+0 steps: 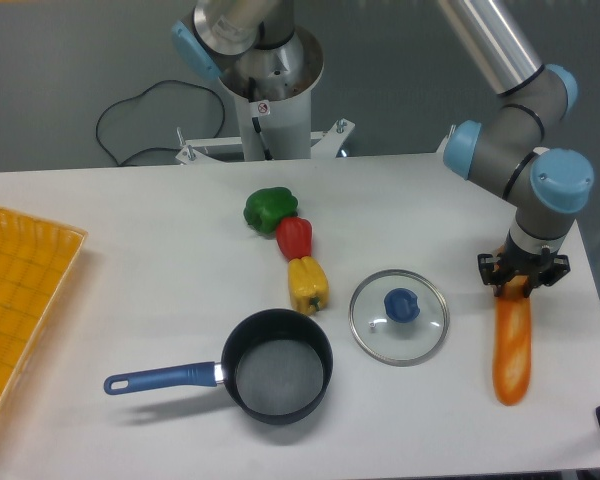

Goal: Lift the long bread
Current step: 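Close the gripper on the bread's end, then lift the bread and swing it toward the glass lid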

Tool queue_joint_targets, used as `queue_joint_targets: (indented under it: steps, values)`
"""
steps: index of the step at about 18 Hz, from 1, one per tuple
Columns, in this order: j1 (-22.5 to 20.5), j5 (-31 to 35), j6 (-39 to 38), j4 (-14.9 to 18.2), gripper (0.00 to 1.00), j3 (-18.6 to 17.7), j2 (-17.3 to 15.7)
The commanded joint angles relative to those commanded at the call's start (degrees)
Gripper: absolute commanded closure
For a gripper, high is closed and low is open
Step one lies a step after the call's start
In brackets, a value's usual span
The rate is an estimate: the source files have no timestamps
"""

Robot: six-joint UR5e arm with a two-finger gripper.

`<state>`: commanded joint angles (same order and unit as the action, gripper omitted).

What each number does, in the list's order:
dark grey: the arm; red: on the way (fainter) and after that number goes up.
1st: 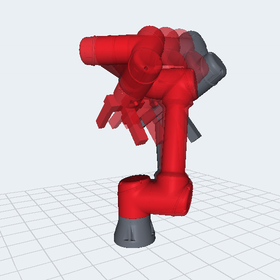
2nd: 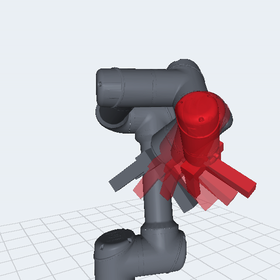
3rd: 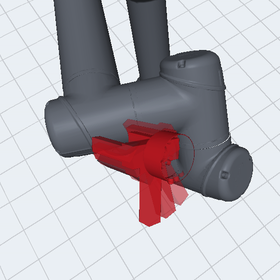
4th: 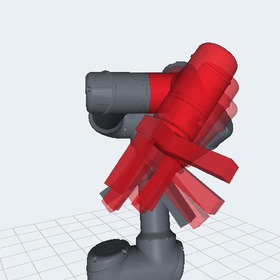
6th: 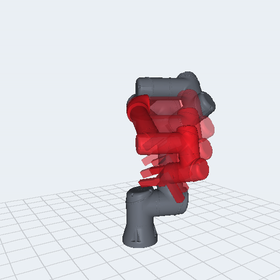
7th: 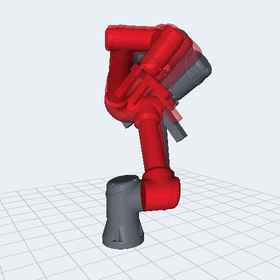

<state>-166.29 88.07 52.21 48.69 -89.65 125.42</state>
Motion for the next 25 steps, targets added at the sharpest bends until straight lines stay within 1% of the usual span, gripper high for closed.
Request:
queue_joint_targets:
  steps: [5, 10, 18, 25]
  values:
    - [0.0, 0.0, 0.0, 0.0, 0.82, 0.0, 0.0]
    - [0.0, 0.0, 0.0, 0.0, 0.83, 0.0, -0.2]
    - [-0.6, -0.7, 0.0, 0.2, 0.85, 0.0, -2.1]
    - [-1.0, -3.3, 0.0, 1.1, 0.85, -1.4, -6.5]
